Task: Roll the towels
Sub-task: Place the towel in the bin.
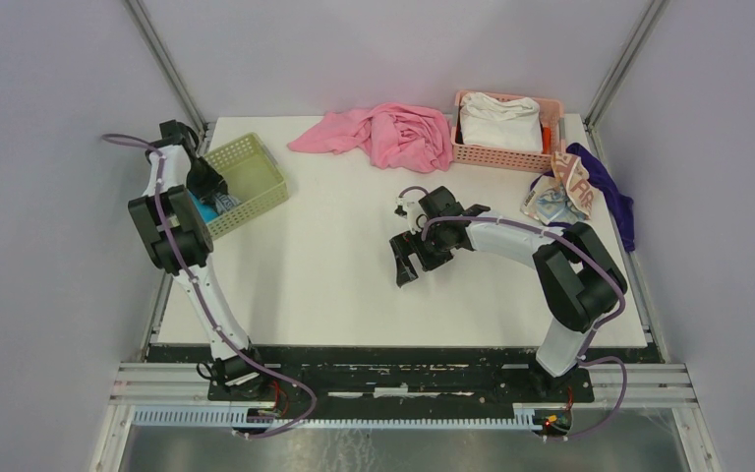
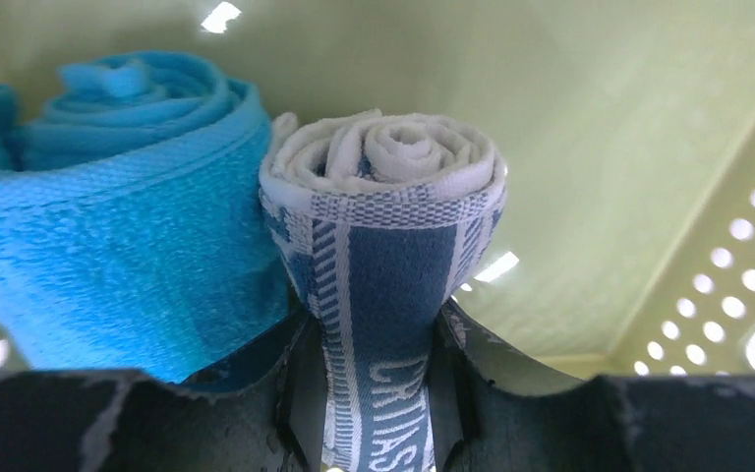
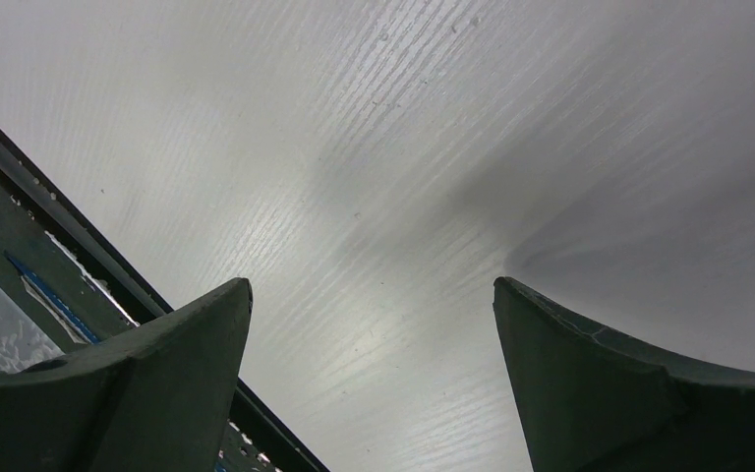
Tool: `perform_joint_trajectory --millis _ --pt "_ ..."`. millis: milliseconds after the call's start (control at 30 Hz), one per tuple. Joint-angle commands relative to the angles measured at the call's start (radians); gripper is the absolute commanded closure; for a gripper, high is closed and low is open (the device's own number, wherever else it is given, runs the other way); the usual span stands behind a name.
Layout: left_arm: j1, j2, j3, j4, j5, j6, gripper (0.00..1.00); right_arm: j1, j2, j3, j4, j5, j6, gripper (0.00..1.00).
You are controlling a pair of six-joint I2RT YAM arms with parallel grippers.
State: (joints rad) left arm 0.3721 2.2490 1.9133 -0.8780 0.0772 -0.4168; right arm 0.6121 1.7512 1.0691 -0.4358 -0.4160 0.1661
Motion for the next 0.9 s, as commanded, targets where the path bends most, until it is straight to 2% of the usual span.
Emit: perform_joint_trajectory --millis 0,200,333,500,700,867 --pt "0.011 0.017 0.061 -0.061 -0.216 0.078 0.73 -0.004 -0.007 0.002 0.009 0.006 -0.016 0.0" --pt "0.011 0.065 0.082 -0.082 -0.302 0.112 0.7 -0.004 -0.003 -0.002 0.013 0.003 -0.016 0.0" --pt "0.01 0.131 0.104 -0.089 -0.316 0.123 0.58 -0.002 0.003 -0.003 0.015 0.008 -0.019 0.0" --pt "-0.018 0.162 0.091 -0.092 -0.296 0.147 0.51 -0.002 0.009 0.001 0.015 0.008 -0.019 0.0" --pt "-0.027 0.147 0.12 -0.114 -0.325 0.134 0.38 -0.003 0.008 0.0 0.011 0.008 -0.021 0.0" --pt "-0.027 0.107 0.157 -0.136 -0.345 0.117 0.32 -0.003 0.004 0.002 0.013 0.006 -0.023 0.0"
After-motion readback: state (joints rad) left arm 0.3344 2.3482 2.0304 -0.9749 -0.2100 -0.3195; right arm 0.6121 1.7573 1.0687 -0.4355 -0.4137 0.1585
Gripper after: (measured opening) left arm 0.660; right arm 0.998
